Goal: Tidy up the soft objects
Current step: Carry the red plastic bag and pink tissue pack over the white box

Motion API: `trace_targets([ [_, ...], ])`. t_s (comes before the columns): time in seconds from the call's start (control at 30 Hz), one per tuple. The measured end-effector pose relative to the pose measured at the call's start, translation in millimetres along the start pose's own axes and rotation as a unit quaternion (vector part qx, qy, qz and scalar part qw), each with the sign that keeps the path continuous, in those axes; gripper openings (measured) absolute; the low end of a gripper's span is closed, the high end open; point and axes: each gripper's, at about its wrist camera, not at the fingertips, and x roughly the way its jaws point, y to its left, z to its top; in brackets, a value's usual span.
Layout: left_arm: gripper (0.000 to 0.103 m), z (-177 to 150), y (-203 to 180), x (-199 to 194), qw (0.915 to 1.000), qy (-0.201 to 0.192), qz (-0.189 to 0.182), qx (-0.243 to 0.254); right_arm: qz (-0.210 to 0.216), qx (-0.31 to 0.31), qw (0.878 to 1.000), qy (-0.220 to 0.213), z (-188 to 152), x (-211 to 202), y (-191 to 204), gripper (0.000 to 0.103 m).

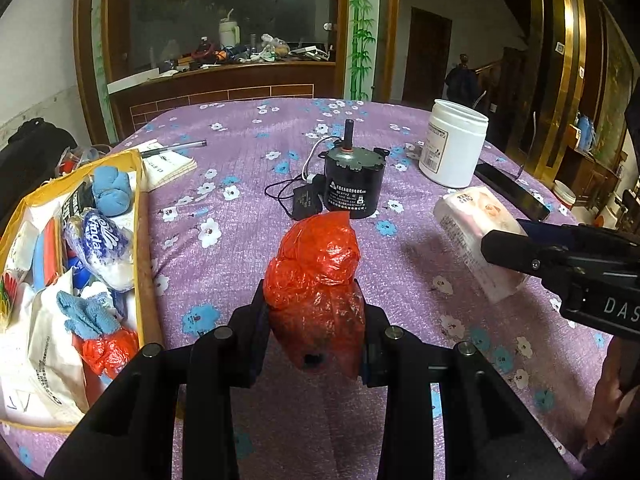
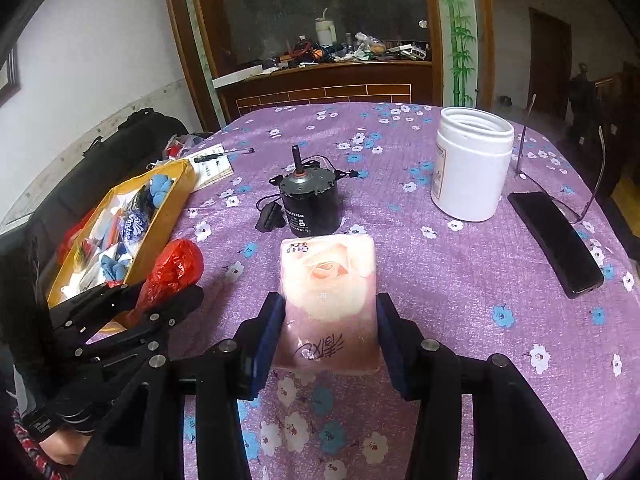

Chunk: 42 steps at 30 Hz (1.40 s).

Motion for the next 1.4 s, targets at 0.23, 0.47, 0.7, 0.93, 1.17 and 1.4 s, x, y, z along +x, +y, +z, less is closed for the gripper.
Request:
trace_targets([
  [0.23,0.032,0,0,-1,1.0,-0.002,-0.002,-0.002,0.0,0.002,1.0,0.0,0,0,-1,0.048],
  [0.47,0.032,0,4,-1,0.9999,-0.005,0.003,-0.009,0.003,0.012,1.0,-0.001,1,-1,-6,0.048],
  [0.7,0.032,1,6,-3,0.9996,-0.01,0.023,-0.011,0.009,0.021,1.0,-0.004,1,-3,-9,0.048],
  [0.93,0.032,1,0,-19,0.9974,-0.033,0.063,0.009,0.027,0.024,0.999,-0.007,0,-5,-9,0.048],
  [1.17,0.032,0,0,-31,0.9944,-0.045,0.094,0.02,0.037,0.012,0.999,-0.014,-1,-6,-1,0.048],
  [1.4,0.032,3,8,-46,0.9912,-0.062,0.115,0.02,0.04,-0.004,0.999,-0.017,-3,-5,6,0.048],
])
